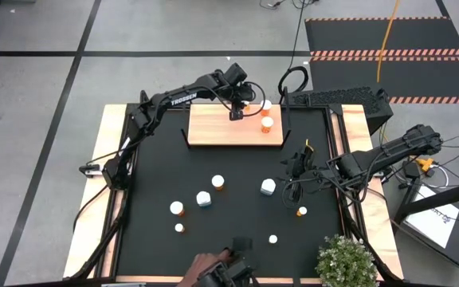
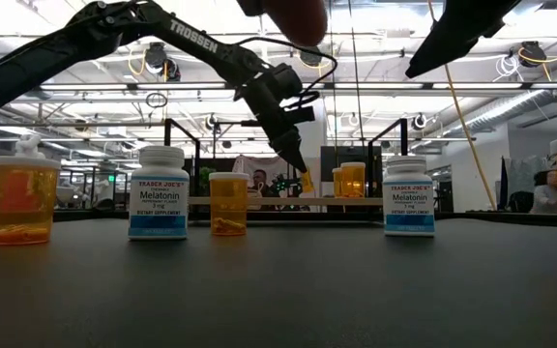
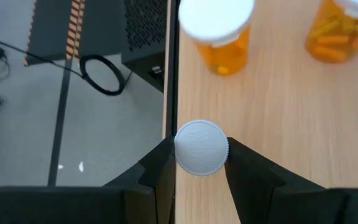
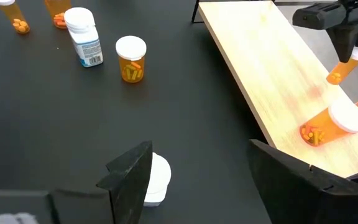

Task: Pick and place medicine bottles onto shelf by color
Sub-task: Put the middle small orange pill bottle on the shelf

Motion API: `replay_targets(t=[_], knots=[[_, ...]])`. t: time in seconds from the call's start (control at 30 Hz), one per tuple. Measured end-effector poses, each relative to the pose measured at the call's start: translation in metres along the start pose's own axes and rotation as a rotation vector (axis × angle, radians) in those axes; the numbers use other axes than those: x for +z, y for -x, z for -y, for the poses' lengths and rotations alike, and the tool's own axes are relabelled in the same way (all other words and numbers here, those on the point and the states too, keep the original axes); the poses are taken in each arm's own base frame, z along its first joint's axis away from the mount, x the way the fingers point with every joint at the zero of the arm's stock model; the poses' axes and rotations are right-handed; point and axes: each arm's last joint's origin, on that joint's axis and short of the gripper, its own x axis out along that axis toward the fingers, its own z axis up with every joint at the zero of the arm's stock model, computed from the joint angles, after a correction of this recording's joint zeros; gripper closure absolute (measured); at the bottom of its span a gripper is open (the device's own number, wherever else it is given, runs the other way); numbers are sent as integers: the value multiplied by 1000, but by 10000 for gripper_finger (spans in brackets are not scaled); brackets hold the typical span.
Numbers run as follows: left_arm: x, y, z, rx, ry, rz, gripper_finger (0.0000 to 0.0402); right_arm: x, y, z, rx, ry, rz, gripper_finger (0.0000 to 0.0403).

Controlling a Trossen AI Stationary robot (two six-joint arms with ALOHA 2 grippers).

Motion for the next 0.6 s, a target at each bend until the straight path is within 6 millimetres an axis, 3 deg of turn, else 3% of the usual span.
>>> replay_targets(t=[0.6], knots=[[-1,-16,8,3,-25,-6,271,0,0,0,0,1,0,148]])
